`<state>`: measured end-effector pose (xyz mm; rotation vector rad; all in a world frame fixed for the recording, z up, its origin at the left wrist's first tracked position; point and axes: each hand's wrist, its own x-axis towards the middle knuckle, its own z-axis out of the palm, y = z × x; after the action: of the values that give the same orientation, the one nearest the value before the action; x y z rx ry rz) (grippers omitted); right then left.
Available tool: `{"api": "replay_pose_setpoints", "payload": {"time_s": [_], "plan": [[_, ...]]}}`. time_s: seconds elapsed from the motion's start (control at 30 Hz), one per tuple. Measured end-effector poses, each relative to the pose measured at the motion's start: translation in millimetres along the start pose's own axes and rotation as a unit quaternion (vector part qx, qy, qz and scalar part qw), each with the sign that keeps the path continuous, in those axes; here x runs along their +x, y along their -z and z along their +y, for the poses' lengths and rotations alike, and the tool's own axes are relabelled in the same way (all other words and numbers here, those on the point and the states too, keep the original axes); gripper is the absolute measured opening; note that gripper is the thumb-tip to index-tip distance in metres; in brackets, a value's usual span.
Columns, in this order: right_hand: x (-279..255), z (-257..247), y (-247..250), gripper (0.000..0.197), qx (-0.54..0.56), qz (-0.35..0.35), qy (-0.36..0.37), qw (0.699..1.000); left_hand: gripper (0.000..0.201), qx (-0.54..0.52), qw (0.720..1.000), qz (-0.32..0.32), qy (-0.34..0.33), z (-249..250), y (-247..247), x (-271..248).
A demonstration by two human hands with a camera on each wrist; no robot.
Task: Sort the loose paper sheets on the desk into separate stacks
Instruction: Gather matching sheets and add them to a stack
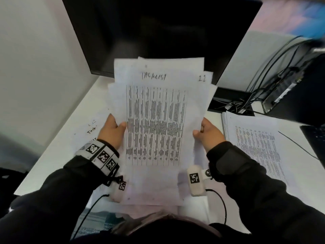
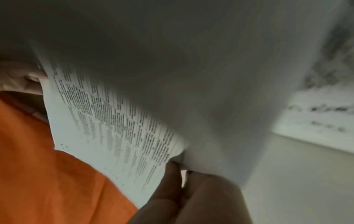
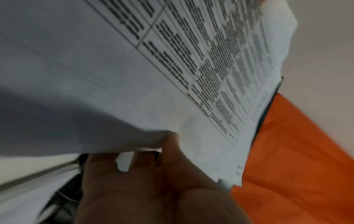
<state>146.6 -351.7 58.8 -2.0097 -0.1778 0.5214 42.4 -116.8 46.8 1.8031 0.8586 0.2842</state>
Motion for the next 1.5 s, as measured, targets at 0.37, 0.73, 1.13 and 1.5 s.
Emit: {"api": "replay_pose_setpoints", "payload": {"time_s": [0.37,0.73,1.13,1.5], "plan": [[-19,-51,11,0.026,0.051,0.094,0.158,0.982,0.043,-0.063,0.974,-0.004,-0.219,52,16,-8],[-32,-61,-6,0.035,0.131,0.141,0.225,0.955,0.020,-0.110,0.947,0.082,-0.290,89,11,-44],[-27,-99,8,0.045,0.128,0.184,0.285,0.932,0.044,-0.142,0.963,0.011,-0.227,75,21,-26],[-13,-117,16,0.045,-0.114,0.185,0.379,0.899,0.045,-0.106,0.979,-0.006,-0.172,47,15,-9]]}}
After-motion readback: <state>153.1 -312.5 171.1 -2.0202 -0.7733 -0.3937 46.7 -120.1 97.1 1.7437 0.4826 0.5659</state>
